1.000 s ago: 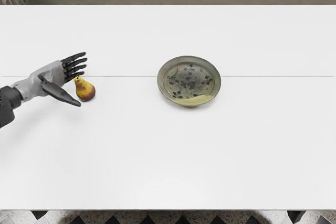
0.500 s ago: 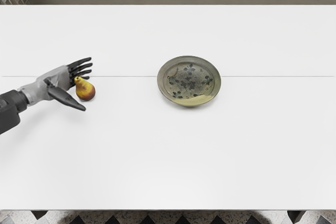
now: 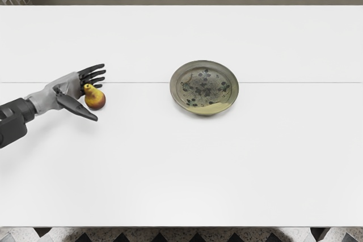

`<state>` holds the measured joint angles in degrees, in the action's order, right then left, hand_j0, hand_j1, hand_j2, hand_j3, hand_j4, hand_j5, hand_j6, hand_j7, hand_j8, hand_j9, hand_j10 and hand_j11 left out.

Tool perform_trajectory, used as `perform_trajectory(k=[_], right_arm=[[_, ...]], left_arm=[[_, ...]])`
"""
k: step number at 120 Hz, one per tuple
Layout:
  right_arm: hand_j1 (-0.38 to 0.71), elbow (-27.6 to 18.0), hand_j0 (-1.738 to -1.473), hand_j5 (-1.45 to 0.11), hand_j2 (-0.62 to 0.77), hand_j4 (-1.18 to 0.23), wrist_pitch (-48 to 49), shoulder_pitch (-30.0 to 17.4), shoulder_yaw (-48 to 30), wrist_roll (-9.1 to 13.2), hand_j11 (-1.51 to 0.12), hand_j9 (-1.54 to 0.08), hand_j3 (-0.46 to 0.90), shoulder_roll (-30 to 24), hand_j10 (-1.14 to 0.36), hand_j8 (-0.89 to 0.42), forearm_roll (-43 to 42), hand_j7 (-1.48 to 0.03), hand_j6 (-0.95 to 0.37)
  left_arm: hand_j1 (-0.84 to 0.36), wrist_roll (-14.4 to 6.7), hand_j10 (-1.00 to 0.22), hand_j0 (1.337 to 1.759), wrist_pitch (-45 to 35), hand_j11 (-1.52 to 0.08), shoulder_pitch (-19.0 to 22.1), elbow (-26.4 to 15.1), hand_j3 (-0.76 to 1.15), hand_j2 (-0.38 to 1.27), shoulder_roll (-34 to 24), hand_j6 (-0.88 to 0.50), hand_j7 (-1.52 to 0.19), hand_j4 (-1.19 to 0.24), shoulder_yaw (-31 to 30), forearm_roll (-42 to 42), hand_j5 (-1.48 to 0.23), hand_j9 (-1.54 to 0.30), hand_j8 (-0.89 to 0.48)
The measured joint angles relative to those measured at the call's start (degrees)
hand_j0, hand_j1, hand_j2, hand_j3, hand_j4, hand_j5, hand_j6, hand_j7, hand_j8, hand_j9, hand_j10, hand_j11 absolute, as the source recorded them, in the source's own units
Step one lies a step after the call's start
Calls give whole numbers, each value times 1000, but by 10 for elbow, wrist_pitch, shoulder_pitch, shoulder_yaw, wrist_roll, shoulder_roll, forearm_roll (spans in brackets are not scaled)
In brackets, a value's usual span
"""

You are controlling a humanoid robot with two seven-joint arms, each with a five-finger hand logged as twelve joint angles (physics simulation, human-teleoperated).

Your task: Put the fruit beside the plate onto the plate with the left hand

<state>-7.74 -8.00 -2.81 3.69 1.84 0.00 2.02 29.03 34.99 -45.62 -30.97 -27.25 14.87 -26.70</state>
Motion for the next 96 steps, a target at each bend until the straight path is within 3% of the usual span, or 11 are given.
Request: perform_trajectory(k=[66,96], right_arm=[[-314,0,-1658,-38,-6,-30,0,0,0,0,-38,-38,0,0,-30,-30,0,-38,-30],[-314,0,-1658,-38,-6,-30,0,0,0,0,-38,-38,0,0,-30,-30,0,-38,-30]], left_arm=[[9,7,-279,1658,0,-372,1,-2,0,61,0,-291,-371,-291,-1,-14,-371,-371,-290],[-180,12,-455,1658,0,-577,2,-5,0,93,0,-449,-576,-449,-5,-24,-577,-576,-448]])
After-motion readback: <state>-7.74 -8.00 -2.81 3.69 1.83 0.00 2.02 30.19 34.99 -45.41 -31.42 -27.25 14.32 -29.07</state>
